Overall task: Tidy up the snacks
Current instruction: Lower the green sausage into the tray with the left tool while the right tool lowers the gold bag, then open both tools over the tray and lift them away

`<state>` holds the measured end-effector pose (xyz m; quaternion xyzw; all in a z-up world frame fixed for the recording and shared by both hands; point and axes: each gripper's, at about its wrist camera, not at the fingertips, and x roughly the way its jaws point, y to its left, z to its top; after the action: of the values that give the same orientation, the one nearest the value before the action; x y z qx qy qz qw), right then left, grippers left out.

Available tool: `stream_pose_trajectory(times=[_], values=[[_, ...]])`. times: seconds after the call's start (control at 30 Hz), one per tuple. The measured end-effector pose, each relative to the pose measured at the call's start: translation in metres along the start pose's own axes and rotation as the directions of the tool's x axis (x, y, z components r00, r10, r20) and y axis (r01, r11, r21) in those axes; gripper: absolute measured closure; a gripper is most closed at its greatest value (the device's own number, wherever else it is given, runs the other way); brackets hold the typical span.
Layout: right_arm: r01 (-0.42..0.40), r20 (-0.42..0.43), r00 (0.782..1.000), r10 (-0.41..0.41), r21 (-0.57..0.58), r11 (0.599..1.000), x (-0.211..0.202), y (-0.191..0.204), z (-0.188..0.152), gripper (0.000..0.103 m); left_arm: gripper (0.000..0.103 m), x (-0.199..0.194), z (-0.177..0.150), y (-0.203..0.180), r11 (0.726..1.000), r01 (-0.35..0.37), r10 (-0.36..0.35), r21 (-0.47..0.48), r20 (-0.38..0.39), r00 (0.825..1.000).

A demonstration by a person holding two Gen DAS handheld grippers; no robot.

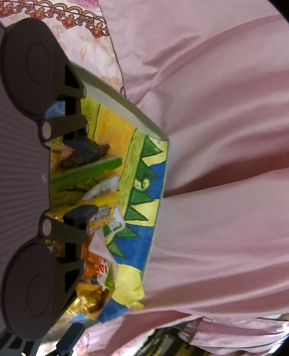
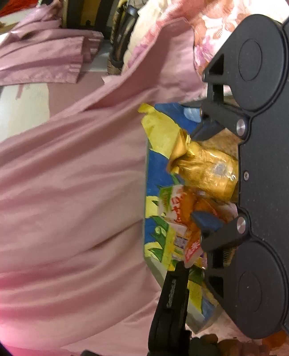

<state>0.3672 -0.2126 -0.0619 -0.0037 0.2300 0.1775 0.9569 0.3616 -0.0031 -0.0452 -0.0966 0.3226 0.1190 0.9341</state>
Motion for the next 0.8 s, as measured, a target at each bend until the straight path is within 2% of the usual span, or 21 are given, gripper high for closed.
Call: stream_pose_trajectory(times=[0.07,0.13,0.27,0.43,0.8], values=[[0.013,0.019,1.0,-0.013,-0.001,1.0,-0.006,-0.001,0.003,0.028,0.035,-0.007,0.001,0.002,1.0,0.007,-0.007,-0.017,0.009,1.0],[0.025,0.042,0.999,-0.025,0.001,1.0,-0.015,-0.002,0.007,0.018,0.028,-0.016,0.002,0.004,1.0,0.007,-0.007,-0.027,0.027,1.0],[0.045,0.102,0.994,-0.047,0.018,0.999,-0.038,-0.005,0.015,0.012,0.015,-0.046,0.002,0.007,0.999,0.012,-0.009,-0.033,0.08,0.997],[0.052,0.169,0.984,-0.059,0.045,0.998,-0.071,-0.004,0.026,0.002,0.005,-0.086,0.0,0.013,0.999,0.018,-0.014,-0.027,0.141,0.99],[0.053,0.25,0.966,-0.058,0.024,0.998,-0.151,0.025,0.019,0.001,0.001,-0.173,-0.02,0.042,1.0,0.029,-0.026,-0.009,0.241,0.97]])
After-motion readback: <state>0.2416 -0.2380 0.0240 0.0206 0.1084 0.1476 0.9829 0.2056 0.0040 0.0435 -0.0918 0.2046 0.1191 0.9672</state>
